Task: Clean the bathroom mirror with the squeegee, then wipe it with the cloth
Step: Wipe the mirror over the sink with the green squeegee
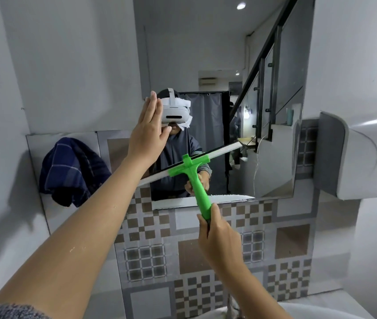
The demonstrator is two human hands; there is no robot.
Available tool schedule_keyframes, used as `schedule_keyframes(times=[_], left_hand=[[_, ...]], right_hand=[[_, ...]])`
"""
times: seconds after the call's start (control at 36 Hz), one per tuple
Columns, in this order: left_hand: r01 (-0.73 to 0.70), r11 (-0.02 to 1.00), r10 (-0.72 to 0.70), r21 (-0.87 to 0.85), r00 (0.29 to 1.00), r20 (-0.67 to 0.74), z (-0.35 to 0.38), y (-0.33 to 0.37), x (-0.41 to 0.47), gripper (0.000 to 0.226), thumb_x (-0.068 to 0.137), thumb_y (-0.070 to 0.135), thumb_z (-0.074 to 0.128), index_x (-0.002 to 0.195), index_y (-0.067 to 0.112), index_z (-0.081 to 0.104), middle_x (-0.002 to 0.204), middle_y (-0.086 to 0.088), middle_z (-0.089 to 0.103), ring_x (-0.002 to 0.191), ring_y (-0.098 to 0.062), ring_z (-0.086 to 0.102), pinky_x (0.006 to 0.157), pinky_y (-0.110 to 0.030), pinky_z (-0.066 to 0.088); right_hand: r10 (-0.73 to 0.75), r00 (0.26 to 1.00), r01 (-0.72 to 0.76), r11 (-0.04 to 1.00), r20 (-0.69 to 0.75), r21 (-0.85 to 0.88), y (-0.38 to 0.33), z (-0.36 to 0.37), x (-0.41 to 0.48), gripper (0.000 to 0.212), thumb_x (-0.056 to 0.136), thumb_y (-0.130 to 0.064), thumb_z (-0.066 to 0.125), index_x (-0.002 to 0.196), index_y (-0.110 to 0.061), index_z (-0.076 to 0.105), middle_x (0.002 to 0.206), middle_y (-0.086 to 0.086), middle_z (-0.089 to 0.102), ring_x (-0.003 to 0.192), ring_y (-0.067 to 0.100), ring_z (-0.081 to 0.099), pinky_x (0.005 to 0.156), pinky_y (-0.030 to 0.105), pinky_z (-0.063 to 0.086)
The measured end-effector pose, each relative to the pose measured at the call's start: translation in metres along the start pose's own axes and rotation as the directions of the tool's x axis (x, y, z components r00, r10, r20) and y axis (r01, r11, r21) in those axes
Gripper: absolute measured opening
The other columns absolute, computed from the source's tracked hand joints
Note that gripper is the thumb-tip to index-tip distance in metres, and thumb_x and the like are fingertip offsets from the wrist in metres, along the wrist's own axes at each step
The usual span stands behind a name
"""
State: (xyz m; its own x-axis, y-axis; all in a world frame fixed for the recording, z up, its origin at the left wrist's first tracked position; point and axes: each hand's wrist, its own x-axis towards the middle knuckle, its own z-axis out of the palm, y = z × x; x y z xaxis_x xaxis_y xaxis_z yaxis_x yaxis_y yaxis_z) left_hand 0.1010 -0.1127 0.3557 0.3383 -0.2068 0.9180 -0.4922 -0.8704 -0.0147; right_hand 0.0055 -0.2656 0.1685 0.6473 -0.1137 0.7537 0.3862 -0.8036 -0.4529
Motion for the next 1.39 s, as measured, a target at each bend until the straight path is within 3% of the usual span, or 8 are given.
schedule_keyframes(times=[0.17,0.28,0.33,0.47,0.61,0.83,1.03,1.39], left_hand=[[0.073,0.997,-0.073,0.027,0.997,0.020,0.007,0.007,-0.024,0.068,0.093,0.025,0.050,0.146,0.009,0.010,0.156,-0.006,0.003,0.143,-0.019,0.004,0.105,-0.026,0.023],[0.131,0.991,-0.131,0.012,0.991,0.026,0.012,0.013,-0.039,0.068,0.094,0.027,0.049,0.146,0.012,0.008,0.156,-0.003,0.000,0.143,-0.017,0.002,0.103,-0.029,0.033],[0.158,0.987,-0.158,0.020,0.987,0.028,0.015,0.016,-0.043,0.068,0.094,0.027,0.048,0.146,0.012,0.007,0.156,-0.002,-0.001,0.143,-0.017,0.001,0.102,-0.029,0.035],[0.208,0.976,-0.208,0.056,0.978,-0.003,0.024,0.025,-0.048,0.065,0.095,0.026,0.045,0.146,0.011,0.008,0.156,-0.004,0.000,0.143,-0.017,-0.001,0.106,-0.019,0.010],[0.277,0.960,-0.276,0.031,0.960,-0.046,0.034,0.031,-0.050,0.063,0.096,0.026,0.043,0.146,0.011,0.008,0.156,-0.005,0.001,0.143,-0.018,0.000,0.100,-0.001,-0.010],[0.265,0.964,-0.263,0.028,0.963,-0.062,0.039,0.029,-0.051,0.061,0.095,0.024,0.043,0.146,0.007,0.012,0.156,-0.009,0.004,0.143,-0.022,0.002,0.098,0.003,-0.014],[0.254,0.967,-0.254,0.019,0.967,-0.034,0.038,0.025,-0.050,0.066,0.094,0.026,0.046,0.145,0.006,0.009,0.156,-0.011,0.005,0.143,-0.024,0.004,0.098,0.002,-0.014],[0.166,0.986,-0.166,0.009,0.986,0.024,0.030,0.016,-0.055,0.073,0.092,0.024,0.052,0.145,0.006,0.006,0.155,-0.013,0.001,0.143,-0.025,0.000,0.101,-0.002,-0.015]], right_hand=[[-0.228,0.972,0.236,0.934,0.059,-0.269,0.031,-0.025,0.012,0.039,0.090,-0.035,0.040,0.110,-0.003,0.052,0.059,-0.001,0.062,0.030,0.009,0.045,0.024,0.020,0.035],[-0.394,0.914,0.393,0.795,0.098,-0.462,0.060,-0.056,0.027,0.035,0.078,-0.027,0.065,0.102,-0.002,0.057,0.058,0.002,0.064,0.028,0.012,0.048,0.025,0.020,0.030],[-0.447,0.886,0.444,0.736,0.125,-0.511,0.079,-0.071,0.034,0.034,0.082,-0.028,0.057,0.103,-0.002,0.055,0.058,0.003,0.065,0.029,0.013,0.050,0.025,0.022,0.034],[-0.462,0.880,0.436,0.694,0.111,-0.573,0.113,-0.107,0.046,0.041,0.083,-0.031,0.039,0.099,-0.001,0.062,0.057,0.002,0.063,0.031,0.020,0.054,0.028,0.022,0.032],[-0.390,0.917,0.368,0.753,0.080,-0.546,0.137,-0.121,0.038,0.035,0.080,-0.029,0.048,0.100,-0.001,0.058,0.059,0.005,0.065,0.031,0.025,0.054,0.028,0.022,0.035],[-0.177,0.983,0.185,0.895,0.056,-0.406,0.154,-0.109,0.010,0.036,0.076,-0.017,0.074,0.102,0.004,0.061,0.060,0.007,0.067,0.029,0.019,0.051,0.028,0.018,0.032],[0.009,0.999,0.005,0.963,0.054,-0.269,0.143,-0.092,-0.008,0.030,0.078,-0.015,0.071,0.100,0.003,0.061,0.053,-0.007,0.053,0.030,0.004,0.031,0.036,0.003,0.011],[0.247,0.969,-0.249,0.957,-0.030,-0.151,0.121,-0.077,-0.028,0.019,0.090,-0.022,0.056,0.090,-0.004,0.052,0.053,-0.006,0.045,0.037,0.007,0.036,0.038,0.020,0.028]])
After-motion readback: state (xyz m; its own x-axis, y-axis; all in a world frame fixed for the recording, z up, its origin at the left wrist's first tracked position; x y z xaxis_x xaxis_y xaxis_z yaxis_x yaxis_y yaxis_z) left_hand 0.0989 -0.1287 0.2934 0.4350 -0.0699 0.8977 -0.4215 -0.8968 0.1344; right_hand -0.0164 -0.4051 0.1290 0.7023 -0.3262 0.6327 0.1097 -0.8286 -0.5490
